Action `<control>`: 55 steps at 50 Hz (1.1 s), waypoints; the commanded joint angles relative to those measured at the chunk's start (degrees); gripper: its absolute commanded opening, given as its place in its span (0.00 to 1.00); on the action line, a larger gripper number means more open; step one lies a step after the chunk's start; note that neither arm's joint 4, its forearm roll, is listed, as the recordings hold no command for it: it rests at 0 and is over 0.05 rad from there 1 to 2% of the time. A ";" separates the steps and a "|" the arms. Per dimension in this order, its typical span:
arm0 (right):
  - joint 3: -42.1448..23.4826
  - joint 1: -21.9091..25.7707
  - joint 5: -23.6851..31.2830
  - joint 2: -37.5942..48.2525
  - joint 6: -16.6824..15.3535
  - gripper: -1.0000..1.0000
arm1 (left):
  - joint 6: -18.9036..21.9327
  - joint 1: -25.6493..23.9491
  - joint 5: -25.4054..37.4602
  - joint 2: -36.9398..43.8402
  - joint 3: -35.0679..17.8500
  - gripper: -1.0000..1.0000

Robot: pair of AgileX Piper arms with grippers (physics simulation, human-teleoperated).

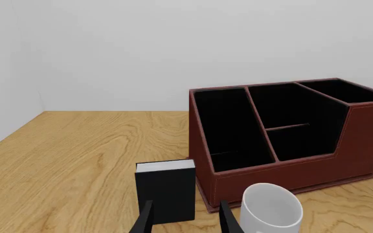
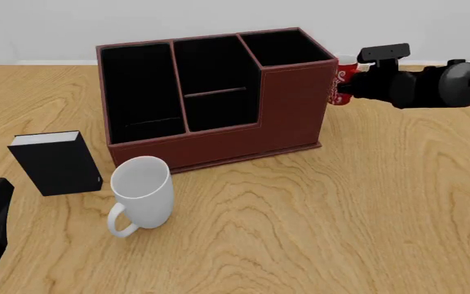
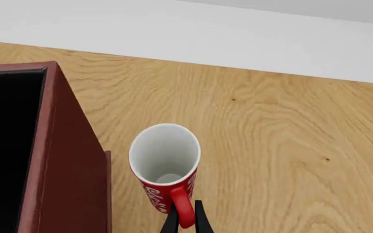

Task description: Pick up the red mug and place it to the right of the caddy.

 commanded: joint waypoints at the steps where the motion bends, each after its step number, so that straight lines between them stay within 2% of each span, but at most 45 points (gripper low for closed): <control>1: -2.80 1.07 2.30 1.90 0.93 0.00 | 0.00 0.00 0.00 0.00 0.00 1.00; 23: -2.65 0.53 3.35 2.86 0.48 0.00 | 0.00 0.00 0.00 0.00 0.00 1.00; 55: -0.73 0.66 3.09 2.55 1.41 0.00 | 0.00 0.00 0.00 0.00 0.00 1.00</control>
